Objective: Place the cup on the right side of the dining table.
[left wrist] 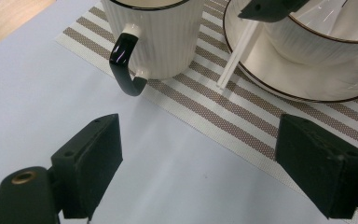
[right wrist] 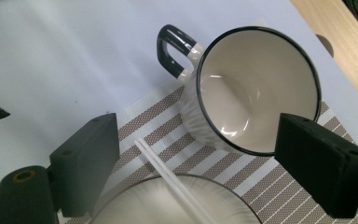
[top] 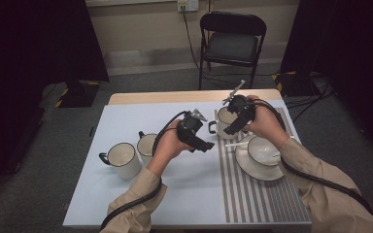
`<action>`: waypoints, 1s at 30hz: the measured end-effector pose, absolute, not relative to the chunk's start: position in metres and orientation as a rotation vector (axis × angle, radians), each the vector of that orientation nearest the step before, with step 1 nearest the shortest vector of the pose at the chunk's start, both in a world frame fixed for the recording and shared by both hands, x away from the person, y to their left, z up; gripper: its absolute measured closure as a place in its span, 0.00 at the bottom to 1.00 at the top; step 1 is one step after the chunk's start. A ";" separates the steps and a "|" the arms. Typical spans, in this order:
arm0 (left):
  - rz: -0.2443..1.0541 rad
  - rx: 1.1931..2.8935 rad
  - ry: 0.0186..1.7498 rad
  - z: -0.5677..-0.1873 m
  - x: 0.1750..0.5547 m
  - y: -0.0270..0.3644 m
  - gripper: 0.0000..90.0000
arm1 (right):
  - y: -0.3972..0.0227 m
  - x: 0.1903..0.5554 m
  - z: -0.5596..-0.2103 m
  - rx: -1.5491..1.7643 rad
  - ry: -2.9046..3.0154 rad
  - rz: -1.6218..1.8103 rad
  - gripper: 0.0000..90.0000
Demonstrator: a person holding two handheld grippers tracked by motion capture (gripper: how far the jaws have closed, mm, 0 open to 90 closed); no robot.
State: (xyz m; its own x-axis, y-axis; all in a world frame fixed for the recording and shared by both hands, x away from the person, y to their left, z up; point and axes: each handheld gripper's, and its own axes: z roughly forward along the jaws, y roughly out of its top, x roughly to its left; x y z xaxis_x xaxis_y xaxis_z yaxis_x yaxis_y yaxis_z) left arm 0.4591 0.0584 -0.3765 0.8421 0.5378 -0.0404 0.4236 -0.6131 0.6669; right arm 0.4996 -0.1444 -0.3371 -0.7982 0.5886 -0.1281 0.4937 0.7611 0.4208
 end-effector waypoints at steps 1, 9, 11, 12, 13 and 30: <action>0.214 2.316 0.694 -0.377 0.459 0.059 0.16 | -0.144 0.499 -0.337 0.845 2.704 0.537 0.15; 0.221 2.326 0.688 -0.379 0.454 0.062 0.16 | -0.145 0.494 -0.335 0.829 2.709 0.535 0.15; 0.217 2.314 0.692 -0.379 0.452 0.062 0.16 | -0.144 0.492 -0.336 0.828 2.715 0.532 0.15; 0.220 2.314 0.687 -0.380 0.452 0.063 0.16 | -0.144 0.491 -0.336 0.825 2.715 0.534 0.15; 0.217 2.316 0.688 -0.380 0.451 0.063 0.16 | -0.144 0.491 -0.336 0.825 2.715 0.534 0.15; 0.208 2.314 0.681 -0.384 0.440 0.070 0.16 | -0.141 0.479 -0.340 0.801 2.724 0.580 0.15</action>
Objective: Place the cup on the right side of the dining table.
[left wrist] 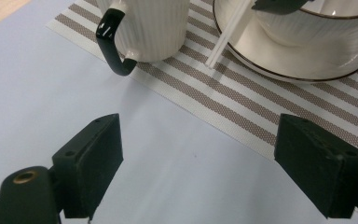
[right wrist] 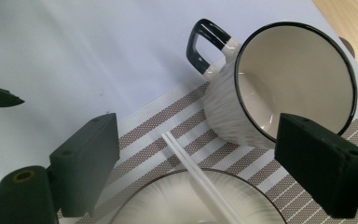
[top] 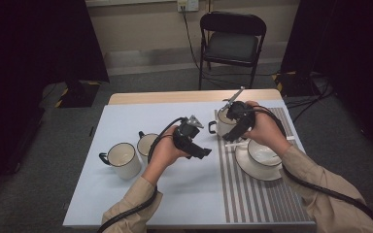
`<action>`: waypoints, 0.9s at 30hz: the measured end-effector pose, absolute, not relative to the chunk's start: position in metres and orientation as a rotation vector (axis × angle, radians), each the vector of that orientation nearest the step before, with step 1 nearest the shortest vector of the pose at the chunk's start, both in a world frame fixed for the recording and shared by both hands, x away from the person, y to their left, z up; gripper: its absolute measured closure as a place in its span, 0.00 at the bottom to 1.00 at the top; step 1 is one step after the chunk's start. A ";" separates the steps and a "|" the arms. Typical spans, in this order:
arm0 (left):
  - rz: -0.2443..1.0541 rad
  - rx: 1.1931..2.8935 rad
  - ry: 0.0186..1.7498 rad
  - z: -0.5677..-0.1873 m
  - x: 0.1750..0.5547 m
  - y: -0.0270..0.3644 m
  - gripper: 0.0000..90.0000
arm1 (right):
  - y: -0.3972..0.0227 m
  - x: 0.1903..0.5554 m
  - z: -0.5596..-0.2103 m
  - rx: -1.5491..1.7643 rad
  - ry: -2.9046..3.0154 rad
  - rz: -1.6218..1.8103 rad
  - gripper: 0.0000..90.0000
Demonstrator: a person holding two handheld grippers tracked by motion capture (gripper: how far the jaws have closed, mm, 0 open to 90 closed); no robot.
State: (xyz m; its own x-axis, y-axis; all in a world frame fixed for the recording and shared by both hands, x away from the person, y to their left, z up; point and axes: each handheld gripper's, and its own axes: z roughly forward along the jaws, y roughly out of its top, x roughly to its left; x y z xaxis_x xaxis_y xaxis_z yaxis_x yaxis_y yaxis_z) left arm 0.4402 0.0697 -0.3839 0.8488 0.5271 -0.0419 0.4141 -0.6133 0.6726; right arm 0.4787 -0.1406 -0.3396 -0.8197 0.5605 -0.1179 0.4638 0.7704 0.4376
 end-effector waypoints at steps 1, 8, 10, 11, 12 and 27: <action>0.208 2.318 0.681 -0.384 0.440 0.071 0.16 | -0.141 0.478 -0.340 0.792 2.724 0.579 0.15; 0.205 2.314 0.695 -0.386 0.435 0.077 0.16 | -0.140 0.474 -0.337 0.771 2.732 0.589 0.15; 0.205 2.309 0.695 -0.387 0.434 0.077 0.16 | -0.139 0.473 -0.338 0.763 2.733 0.590 0.15; 0.205 2.309 0.695 -0.387 0.434 0.077 0.17 | -0.139 0.473 -0.338 0.763 2.733 0.590 0.15; 0.208 2.317 0.696 -0.388 0.433 0.077 0.17 | -0.138 0.472 -0.338 0.761 2.737 0.590 0.15; 0.204 2.324 0.670 -0.389 0.422 0.079 0.17 | -0.135 0.465 -0.340 0.748 2.751 0.616 0.15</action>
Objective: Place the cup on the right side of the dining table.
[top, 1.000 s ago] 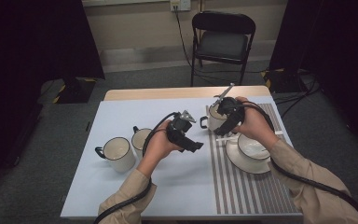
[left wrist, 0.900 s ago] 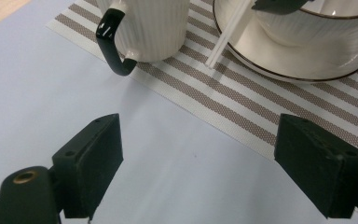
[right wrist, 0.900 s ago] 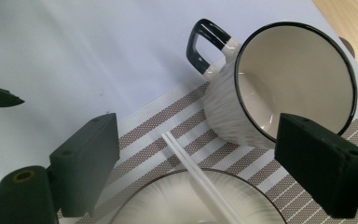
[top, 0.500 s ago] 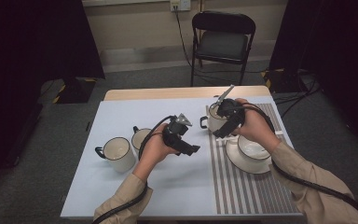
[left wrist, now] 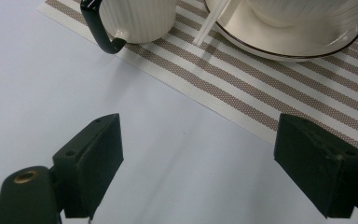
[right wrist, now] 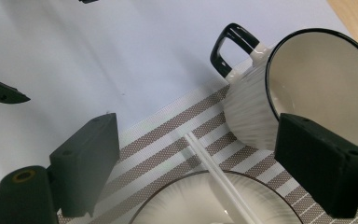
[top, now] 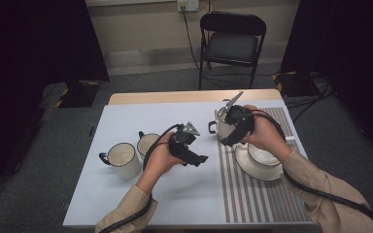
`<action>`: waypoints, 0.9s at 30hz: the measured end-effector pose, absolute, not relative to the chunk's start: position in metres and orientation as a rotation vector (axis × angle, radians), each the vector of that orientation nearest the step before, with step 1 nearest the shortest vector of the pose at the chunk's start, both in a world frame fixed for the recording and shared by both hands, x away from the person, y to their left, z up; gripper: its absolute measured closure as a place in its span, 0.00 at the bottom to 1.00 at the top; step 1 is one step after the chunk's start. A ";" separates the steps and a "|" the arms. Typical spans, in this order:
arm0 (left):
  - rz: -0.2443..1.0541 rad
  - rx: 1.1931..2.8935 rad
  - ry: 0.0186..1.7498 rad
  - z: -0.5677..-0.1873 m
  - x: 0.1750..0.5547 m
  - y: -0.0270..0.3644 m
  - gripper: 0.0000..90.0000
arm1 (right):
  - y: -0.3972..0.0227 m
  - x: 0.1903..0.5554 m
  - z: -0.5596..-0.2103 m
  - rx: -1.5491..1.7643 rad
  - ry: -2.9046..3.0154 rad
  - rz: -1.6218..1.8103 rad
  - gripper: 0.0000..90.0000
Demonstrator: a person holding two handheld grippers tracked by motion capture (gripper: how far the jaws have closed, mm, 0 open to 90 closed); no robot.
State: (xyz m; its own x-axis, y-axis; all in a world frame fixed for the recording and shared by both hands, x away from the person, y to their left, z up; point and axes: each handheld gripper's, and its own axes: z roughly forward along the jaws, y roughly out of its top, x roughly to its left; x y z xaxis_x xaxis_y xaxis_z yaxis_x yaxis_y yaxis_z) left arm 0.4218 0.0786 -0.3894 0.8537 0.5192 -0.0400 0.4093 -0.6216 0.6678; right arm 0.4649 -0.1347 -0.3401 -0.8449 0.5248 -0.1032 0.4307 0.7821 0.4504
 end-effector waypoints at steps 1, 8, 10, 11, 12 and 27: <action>0.202 2.328 0.672 -0.390 0.421 0.079 0.17 | -0.135 0.464 -0.340 0.748 2.750 0.614 0.15; 0.200 2.334 0.659 -0.391 0.416 0.078 0.17 | -0.134 0.460 -0.341 0.729 2.755 0.624 0.15; 0.196 2.329 0.656 -0.391 0.414 0.077 0.17 | -0.133 0.458 -0.342 0.734 2.761 0.629 0.15; 0.197 2.333 0.657 -0.391 0.413 0.077 0.17 | -0.133 0.458 -0.342 0.727 2.760 0.628 0.15; 0.194 2.326 0.650 -0.391 0.411 0.078 0.17 | -0.132 0.455 -0.344 0.721 2.769 0.626 0.15; 0.186 2.320 0.659 -0.397 0.398 0.085 0.17 | -0.127 0.444 -0.355 0.686 2.799 0.640 0.15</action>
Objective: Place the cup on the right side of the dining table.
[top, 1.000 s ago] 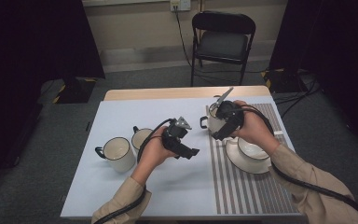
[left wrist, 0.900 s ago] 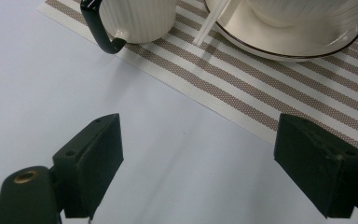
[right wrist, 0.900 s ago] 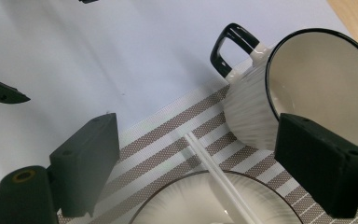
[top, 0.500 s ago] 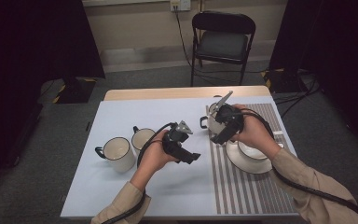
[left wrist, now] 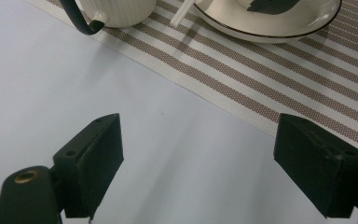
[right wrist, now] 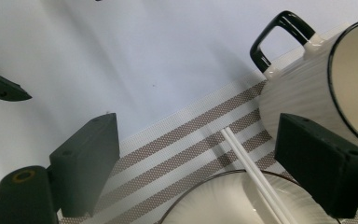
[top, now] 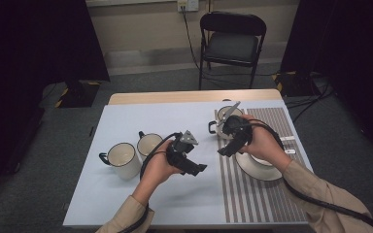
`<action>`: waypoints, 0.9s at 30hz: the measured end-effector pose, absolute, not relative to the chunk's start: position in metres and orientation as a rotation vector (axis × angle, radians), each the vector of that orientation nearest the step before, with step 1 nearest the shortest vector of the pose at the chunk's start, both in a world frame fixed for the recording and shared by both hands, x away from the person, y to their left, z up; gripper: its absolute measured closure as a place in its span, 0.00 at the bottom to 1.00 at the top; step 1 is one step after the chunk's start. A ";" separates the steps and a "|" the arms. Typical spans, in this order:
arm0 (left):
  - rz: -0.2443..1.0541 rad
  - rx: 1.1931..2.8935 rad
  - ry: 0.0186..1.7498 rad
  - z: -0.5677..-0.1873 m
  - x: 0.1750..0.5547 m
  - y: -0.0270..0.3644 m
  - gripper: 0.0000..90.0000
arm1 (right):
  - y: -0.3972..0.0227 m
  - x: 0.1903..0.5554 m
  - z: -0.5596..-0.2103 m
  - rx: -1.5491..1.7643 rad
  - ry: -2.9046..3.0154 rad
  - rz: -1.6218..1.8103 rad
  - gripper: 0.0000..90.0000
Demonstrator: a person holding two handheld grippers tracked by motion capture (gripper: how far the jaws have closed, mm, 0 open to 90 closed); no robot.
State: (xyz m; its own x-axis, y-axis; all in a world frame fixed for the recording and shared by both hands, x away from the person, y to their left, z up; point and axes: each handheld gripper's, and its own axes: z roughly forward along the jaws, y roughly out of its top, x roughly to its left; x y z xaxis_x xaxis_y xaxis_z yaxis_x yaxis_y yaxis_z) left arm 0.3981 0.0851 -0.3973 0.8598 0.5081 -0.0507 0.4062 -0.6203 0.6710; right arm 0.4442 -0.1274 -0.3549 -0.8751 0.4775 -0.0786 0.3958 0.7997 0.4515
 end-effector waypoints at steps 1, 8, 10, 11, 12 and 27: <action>0.184 2.323 0.657 -0.398 0.397 0.086 0.17 | -0.127 0.443 -0.355 0.688 2.802 0.638 0.15; 0.167 2.321 0.659 -0.403 0.391 0.088 0.17 | -0.127 0.439 -0.359 0.672 2.810 0.649 0.15; 0.166 2.317 0.654 -0.404 0.390 0.088 0.17 | -0.127 0.438 -0.361 0.670 2.811 0.647 0.15; 0.170 2.318 0.660 -0.404 0.389 0.089 0.17 | -0.128 0.437 -0.362 0.669 2.815 0.648 0.15; 0.169 2.311 0.662 -0.405 0.389 0.089 0.17 | -0.128 0.437 -0.362 0.669 2.815 0.648 0.15; 0.155 2.312 0.662 -0.411 0.380 0.097 0.17 | -0.129 0.427 -0.371 0.655 2.840 0.651 0.15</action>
